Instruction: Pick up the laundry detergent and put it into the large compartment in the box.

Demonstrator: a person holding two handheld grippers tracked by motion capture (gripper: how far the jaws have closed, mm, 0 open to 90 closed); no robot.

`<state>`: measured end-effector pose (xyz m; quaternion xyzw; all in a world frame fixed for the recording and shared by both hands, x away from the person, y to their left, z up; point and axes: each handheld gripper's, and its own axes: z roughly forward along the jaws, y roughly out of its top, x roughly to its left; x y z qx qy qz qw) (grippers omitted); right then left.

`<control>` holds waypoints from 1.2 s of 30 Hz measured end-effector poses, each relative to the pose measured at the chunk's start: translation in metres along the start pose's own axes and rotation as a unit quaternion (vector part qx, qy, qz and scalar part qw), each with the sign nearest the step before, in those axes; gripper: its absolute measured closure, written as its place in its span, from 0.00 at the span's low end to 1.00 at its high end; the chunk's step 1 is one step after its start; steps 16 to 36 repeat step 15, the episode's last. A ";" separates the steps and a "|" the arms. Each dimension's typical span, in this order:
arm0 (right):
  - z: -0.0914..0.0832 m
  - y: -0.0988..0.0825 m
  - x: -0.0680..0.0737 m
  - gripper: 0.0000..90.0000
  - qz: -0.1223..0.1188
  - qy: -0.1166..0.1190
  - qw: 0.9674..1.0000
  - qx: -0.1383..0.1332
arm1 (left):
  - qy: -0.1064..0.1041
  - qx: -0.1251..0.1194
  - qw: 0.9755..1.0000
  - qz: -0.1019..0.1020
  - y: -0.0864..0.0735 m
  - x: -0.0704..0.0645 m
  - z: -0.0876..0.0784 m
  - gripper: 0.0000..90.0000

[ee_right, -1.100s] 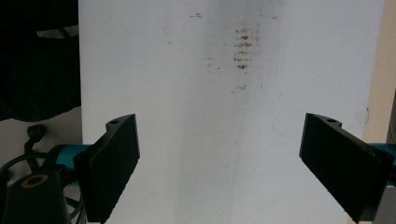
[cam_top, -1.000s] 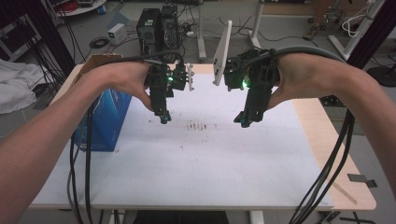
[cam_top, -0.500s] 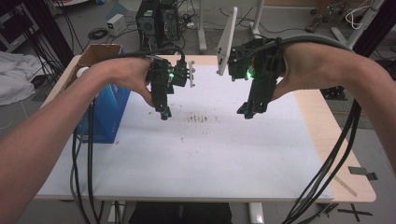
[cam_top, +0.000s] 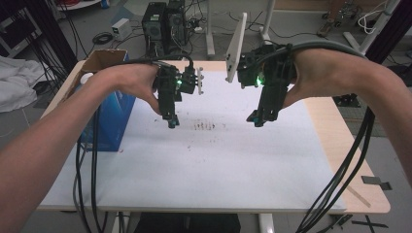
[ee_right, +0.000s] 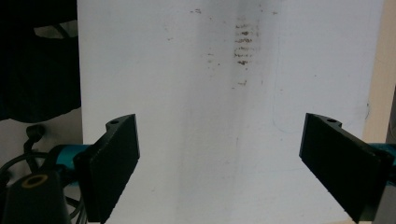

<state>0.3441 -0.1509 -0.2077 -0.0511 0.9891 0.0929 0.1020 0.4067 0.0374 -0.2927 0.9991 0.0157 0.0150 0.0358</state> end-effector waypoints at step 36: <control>-0.002 -0.002 0.002 0.13 0.003 -0.004 1.000 -0.003 | 0.000 -0.015 1.000 -0.008 -0.004 -0.001 -0.005 0.22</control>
